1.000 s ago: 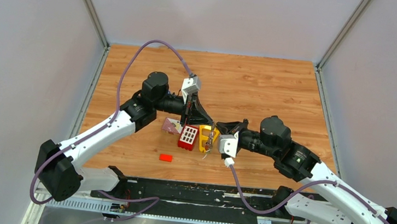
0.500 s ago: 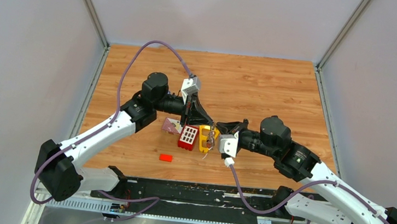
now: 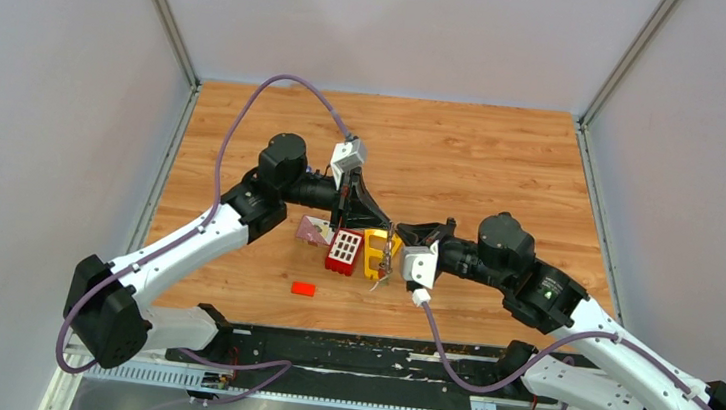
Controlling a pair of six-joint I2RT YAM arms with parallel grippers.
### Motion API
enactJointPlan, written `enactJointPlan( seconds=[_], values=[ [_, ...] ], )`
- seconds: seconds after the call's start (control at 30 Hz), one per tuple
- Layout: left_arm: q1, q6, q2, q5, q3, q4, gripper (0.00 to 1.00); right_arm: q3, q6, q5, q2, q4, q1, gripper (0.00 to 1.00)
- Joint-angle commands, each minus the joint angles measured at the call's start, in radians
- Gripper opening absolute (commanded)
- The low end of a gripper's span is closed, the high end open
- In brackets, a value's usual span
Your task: Put the keys on the keyring
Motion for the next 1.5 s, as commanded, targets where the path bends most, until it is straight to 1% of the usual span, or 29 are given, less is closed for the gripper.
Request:
enactJointPlan(
  seconds=[0.0,1.2,1.47],
  values=[
    [-0.005,-0.046,0.003,0.011,0.002,0.08,0.0,0.014,0.013,-0.018,-0.015,0.033,0.008,0.0],
    [-0.005,-0.063,-0.001,0.032,-0.01,0.106,0.0,0.007,0.013,0.005,-0.016,0.048,0.012,0.0],
    [-0.005,-0.112,-0.005,0.08,-0.033,0.173,0.0,0.002,0.013,0.013,-0.014,0.058,0.012,0.0]
  ],
)
